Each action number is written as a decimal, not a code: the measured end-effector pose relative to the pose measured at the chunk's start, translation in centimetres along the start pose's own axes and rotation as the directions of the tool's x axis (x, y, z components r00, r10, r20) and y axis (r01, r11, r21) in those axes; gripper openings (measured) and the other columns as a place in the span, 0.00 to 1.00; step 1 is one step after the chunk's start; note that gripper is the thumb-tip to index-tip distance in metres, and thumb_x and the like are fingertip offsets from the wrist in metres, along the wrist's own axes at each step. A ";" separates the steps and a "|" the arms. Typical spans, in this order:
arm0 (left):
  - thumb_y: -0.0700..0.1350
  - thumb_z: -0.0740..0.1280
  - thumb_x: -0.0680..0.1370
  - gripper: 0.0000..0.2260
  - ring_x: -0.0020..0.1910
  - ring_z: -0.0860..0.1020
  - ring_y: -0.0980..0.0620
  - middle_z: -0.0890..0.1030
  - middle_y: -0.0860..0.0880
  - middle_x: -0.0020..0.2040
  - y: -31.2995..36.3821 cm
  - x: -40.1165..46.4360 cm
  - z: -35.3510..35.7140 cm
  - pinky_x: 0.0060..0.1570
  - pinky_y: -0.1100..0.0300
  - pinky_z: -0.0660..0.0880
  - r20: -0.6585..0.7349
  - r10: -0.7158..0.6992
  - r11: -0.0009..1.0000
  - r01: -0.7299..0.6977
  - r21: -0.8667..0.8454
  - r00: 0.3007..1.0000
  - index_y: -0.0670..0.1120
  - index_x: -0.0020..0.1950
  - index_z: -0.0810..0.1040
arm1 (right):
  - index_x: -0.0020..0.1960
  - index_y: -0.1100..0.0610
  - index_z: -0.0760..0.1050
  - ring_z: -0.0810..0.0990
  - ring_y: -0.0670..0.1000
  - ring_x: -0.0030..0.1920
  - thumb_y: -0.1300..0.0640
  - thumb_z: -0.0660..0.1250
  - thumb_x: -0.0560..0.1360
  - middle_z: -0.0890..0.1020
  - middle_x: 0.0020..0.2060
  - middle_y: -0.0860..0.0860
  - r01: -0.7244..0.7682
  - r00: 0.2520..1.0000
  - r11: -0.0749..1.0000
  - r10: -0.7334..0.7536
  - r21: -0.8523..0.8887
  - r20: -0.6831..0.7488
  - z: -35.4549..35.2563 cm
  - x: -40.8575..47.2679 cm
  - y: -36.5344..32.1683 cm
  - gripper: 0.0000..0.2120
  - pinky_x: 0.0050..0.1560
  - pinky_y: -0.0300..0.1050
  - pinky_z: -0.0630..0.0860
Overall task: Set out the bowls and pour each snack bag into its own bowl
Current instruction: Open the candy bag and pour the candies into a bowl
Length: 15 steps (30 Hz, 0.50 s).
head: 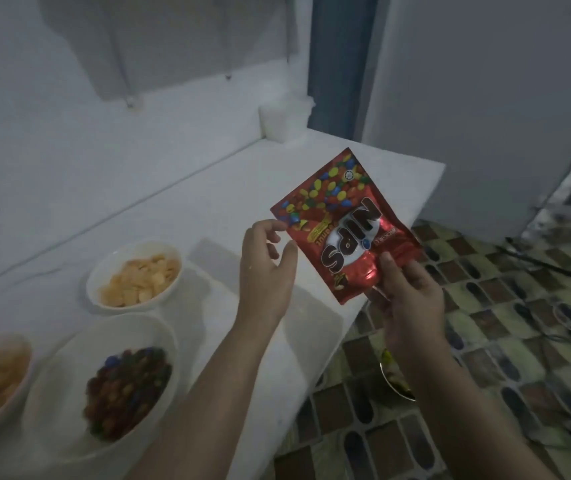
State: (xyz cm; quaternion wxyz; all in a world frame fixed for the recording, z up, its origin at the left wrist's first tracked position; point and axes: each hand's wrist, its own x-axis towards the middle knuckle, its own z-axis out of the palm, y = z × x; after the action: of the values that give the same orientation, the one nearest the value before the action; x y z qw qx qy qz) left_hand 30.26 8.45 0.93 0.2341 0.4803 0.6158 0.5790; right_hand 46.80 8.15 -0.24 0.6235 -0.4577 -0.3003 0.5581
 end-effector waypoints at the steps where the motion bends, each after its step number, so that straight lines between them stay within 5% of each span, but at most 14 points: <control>1: 0.46 0.67 0.79 0.09 0.49 0.73 0.57 0.71 0.59 0.50 0.4 -0.1 2.1 0.45 0.65 0.75 0.048 -0.001 1.000 0.001 -0.005 0.999 0.55 0.56 0.70 | 0.56 0.58 0.81 0.87 0.52 0.49 0.59 0.66 0.79 0.87 0.49 0.53 0.013 1.000 1.000 -0.013 0.009 -0.022 -1.7 0.6 -0.7 0.08 0.45 0.46 0.83; 5: 0.46 0.65 0.80 0.06 0.47 0.73 0.59 0.72 0.57 0.50 1.8 -0.6 10.4 0.41 0.69 0.72 0.232 0.004 1.000 0.002 -0.025 0.973 0.53 0.55 0.71 | 0.54 0.57 0.81 0.86 0.50 0.41 0.61 0.66 0.79 0.87 0.43 0.51 0.051 0.992 0.998 -0.047 0.032 -0.118 -8.5 3.0 -3.4 0.06 0.36 0.42 0.81; 9: 0.45 0.64 0.81 0.03 0.49 0.75 0.58 0.75 0.55 0.51 2.6 -1.6 18.3 0.41 0.66 0.74 0.411 -0.053 0.996 0.077 -0.042 0.910 0.52 0.53 0.72 | 0.47 0.53 0.84 0.86 0.50 0.39 0.60 0.67 0.79 0.88 0.42 0.51 0.093 0.972 0.996 -0.088 0.015 -0.216 -15.3 5.3 -5.0 0.08 0.39 0.46 0.80; 12: 0.45 0.63 0.81 0.04 0.51 0.76 0.56 0.76 0.55 0.50 2.4 -2.6 23.5 0.48 0.55 0.78 0.498 -0.101 0.992 0.125 -0.015 0.861 0.55 0.49 0.72 | 0.52 0.55 0.83 0.86 0.52 0.44 0.60 0.67 0.79 0.87 0.47 0.54 0.047 0.956 0.998 -0.035 0.036 -0.292 -19.9 6.9 -5.5 0.06 0.43 0.45 0.82; 15: 0.45 0.62 0.81 0.02 0.49 0.75 0.58 0.75 0.56 0.48 1.8 -3.9 28.4 0.44 0.58 0.75 0.559 -0.143 0.988 0.147 0.039 0.817 0.52 0.51 0.73 | 0.57 0.59 0.80 0.87 0.51 0.43 0.61 0.66 0.80 0.87 0.48 0.56 0.027 0.931 0.999 -0.015 0.029 -0.366 -24.5 8.5 -5.2 0.08 0.38 0.41 0.81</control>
State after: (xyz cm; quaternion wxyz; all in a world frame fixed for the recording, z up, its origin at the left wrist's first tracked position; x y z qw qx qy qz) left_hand 56.49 18.69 -4.65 0.4491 0.5797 0.5532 0.3953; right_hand 72.33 10.89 -6.54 0.6820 -0.5398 -0.1747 0.4615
